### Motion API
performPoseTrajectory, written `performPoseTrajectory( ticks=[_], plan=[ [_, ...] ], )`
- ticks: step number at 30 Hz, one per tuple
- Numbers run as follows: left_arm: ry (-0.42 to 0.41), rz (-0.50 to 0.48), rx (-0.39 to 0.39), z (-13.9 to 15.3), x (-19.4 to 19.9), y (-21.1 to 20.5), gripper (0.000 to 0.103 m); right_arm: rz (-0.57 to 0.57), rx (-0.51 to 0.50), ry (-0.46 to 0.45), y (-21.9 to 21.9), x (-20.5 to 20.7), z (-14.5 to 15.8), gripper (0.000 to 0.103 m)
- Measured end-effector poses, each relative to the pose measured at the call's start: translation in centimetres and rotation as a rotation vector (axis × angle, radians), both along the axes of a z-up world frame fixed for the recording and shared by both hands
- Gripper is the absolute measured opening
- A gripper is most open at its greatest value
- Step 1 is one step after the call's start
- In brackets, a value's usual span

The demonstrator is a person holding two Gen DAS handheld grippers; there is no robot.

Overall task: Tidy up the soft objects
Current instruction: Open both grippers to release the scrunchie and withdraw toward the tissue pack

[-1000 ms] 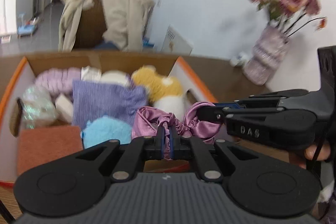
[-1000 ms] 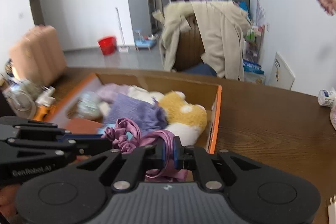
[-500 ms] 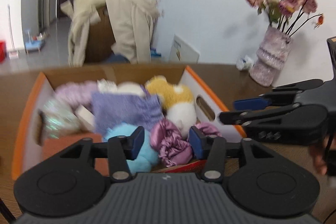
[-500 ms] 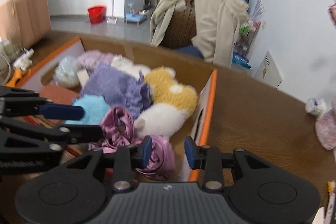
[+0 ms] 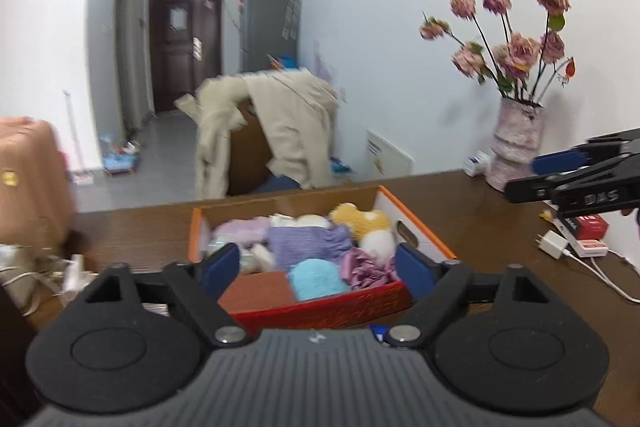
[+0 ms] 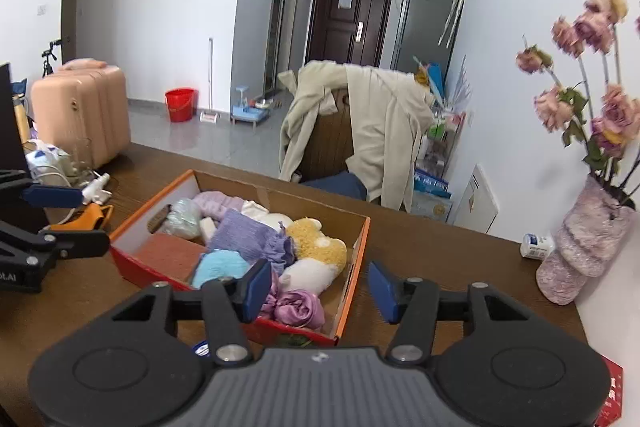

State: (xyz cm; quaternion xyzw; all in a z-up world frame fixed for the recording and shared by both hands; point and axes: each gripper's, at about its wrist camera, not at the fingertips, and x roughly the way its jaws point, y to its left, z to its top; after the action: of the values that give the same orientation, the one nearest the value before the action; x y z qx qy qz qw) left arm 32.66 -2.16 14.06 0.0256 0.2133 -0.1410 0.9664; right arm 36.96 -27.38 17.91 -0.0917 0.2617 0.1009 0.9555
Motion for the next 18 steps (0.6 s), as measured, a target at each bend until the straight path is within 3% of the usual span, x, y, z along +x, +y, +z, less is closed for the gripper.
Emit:
performPoseTrajectory(
  ticks=[3, 5, 8, 13, 18],
  plan=[
    [-0.07, 0.049, -0.021, -0.4, -4.3, 1.1, 0.102, -0.001, 0.056, -0.071, -0.2, -3.9, 0.0, 0.073],
    [-0.119, 0.063, -0.03, -0.8, -7.4, 1.7, 0.103, -0.005, 0.085, -0.117, -0.2, -6.8, -0.7, 0.083],
    [-0.173, 0.082, -0.047, -1.8, -11.8, 2.7, 0.103, -0.027, 0.11, -0.189, 0.1, -11.3, -2.2, 0.087],
    [-0.19, 0.142, -0.079, -4.4, -17.5, 4.4, 0.103, -0.026, 0.178, -0.313, 0.7, -18.1, -5.6, 0.095],
    [-0.191, 0.192, -0.09, -6.6, -21.0, 5.6, 0.103, -0.064, 0.231, -0.287, 1.5, -22.8, -9.2, 0.095]
  ],
)
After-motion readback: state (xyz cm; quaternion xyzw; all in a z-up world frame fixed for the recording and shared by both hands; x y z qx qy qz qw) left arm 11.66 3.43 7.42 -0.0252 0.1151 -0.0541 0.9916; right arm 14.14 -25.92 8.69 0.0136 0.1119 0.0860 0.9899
